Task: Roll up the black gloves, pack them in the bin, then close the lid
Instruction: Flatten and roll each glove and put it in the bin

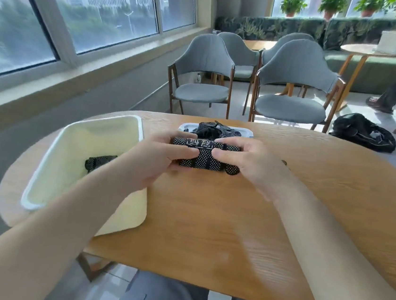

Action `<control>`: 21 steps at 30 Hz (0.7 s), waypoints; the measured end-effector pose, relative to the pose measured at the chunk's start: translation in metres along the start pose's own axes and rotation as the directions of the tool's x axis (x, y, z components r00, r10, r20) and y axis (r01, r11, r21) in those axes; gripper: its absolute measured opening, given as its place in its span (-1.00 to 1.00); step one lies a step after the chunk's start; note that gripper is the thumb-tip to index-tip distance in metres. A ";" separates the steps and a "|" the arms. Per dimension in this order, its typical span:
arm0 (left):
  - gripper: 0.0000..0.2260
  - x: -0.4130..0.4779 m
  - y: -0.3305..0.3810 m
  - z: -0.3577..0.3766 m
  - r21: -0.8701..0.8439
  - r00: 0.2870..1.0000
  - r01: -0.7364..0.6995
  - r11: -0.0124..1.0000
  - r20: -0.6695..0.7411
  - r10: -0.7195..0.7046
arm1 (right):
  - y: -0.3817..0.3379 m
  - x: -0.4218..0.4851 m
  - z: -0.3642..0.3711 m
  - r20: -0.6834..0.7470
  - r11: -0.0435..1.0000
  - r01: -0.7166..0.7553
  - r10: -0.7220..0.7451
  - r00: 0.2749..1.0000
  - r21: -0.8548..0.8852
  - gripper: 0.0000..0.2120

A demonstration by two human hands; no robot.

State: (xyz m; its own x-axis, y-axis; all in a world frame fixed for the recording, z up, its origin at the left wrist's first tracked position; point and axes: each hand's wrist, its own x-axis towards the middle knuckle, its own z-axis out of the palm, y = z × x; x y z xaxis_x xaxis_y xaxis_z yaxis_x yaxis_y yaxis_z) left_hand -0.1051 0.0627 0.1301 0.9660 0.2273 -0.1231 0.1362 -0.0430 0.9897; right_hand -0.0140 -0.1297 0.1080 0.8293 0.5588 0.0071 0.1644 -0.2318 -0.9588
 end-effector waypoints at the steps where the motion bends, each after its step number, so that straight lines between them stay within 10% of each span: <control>1: -0.69 -0.003 0.007 -0.012 0.055 1.000 0.003 0.998 0.010 -0.004 | -0.009 0.007 0.006 0.049 1.000 0.006 -0.005 0.999 -0.020 -0.62; 15: -0.72 -0.024 0.032 -0.172 0.466 0.982 0.181 0.866 -0.138 -0.132 | -0.098 0.093 0.150 0.370 0.919 0.112 0.039 0.928 -0.378 -0.84; 21: -0.77 -0.004 0.010 -0.200 0.840 0.960 0.267 0.473 -0.191 -0.202 | -0.101 0.115 0.203 0.474 0.774 0.203 0.139 0.870 -0.600 -0.76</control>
State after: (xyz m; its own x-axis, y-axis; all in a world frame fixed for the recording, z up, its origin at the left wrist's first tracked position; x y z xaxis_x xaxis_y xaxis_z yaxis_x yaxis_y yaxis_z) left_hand -0.1518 0.2563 0.1548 0.8581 0.4133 -0.3047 0.5069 -0.7766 0.3741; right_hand -0.0434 0.1196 0.1479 0.4911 0.8308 -0.2619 0.6159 -0.5438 -0.5700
